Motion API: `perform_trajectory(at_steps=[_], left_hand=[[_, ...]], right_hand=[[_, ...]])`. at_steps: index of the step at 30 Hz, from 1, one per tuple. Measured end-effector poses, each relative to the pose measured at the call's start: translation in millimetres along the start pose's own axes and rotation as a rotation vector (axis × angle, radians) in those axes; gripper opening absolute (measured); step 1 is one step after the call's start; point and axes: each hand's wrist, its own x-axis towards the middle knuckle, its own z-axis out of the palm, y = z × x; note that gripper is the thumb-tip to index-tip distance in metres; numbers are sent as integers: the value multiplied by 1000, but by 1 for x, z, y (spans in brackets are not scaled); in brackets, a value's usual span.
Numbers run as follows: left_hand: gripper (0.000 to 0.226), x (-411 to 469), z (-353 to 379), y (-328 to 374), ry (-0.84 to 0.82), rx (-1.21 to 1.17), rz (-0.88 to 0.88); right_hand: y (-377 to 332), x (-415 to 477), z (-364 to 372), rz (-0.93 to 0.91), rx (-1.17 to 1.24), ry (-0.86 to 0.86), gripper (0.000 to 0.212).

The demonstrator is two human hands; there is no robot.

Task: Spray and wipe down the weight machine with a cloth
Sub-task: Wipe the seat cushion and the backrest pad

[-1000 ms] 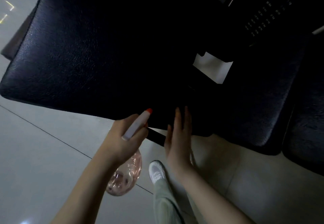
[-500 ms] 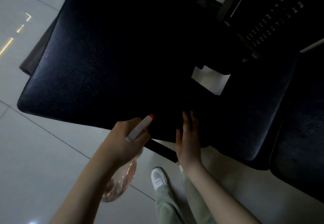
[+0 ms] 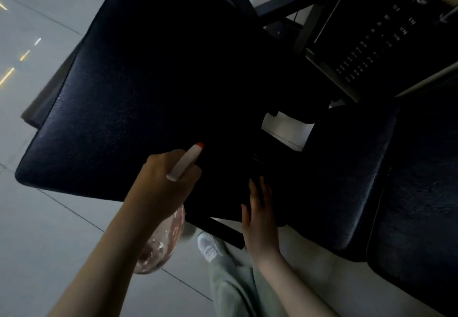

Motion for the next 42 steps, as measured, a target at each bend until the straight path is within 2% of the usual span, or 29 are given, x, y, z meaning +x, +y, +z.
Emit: perform_trajectory(at_steps=[2, 5, 13, 18, 25, 29, 35, 37, 38, 42], left_hand=[[46, 3, -5, 1, 4, -36, -24], [30, 6, -14, 4, 2, -5, -59], [20, 22, -38, 10, 20, 83, 15], [34, 36, -44, 15, 39, 45, 9], [37, 54, -45, 10, 70, 106, 85], [36, 60, -43, 5, 97, 79, 92], [37, 66, -47, -2, 102, 29, 67], [32, 68, -47, -4, 89, -23, 61], [29, 69, -47, -4, 91, -33, 59], [37, 71, -47, -5, 120, -12, 75]], right_hand=[[-1, 0, 0, 4, 1, 3, 54], [-4, 0, -2, 14, 36, -25, 55], [-5, 0, -1, 35, 32, 2, 51], [-5, 1, -1, 43, 46, -16, 52], [-13, 14, -6, 39, 85, -6, 50], [-19, 36, -8, 95, 165, 77, 50], [-65, 102, 14, 261, 340, 322, 53], [-75, 98, 21, 192, 252, 346, 51], [-73, 90, 22, 85, 180, 322, 49], [-38, 66, 12, -340, 1, 51, 48]])
